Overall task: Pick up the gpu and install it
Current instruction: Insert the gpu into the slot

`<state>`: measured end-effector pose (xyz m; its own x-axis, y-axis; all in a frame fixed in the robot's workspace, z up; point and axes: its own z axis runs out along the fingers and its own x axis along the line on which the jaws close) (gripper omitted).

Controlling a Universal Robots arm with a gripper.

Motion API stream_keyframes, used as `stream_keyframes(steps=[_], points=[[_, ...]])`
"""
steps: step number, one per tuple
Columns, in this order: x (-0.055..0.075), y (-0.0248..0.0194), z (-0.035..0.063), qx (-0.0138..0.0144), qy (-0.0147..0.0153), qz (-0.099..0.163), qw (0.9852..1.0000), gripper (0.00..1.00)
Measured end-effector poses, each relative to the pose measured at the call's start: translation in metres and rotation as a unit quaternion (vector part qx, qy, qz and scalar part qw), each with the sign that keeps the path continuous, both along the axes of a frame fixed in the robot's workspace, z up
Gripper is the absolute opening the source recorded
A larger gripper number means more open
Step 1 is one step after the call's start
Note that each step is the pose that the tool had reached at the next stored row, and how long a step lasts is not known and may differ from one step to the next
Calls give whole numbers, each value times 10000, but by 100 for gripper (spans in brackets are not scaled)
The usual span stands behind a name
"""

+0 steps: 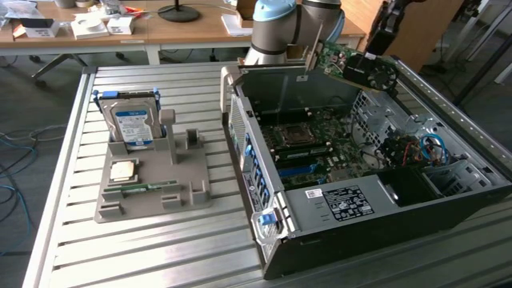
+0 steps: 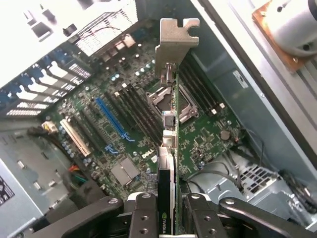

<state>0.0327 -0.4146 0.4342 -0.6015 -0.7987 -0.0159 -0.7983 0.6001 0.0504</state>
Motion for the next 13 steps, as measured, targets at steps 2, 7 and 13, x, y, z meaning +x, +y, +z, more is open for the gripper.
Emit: stream_keyframes(steps=[2, 7, 13], points=[[0, 0, -2, -1, 0, 147, 9999, 27], [0, 0, -4, -7, 0, 537, 9986, 27], [0, 0, -6, -15, 0, 998, 9950, 27]])
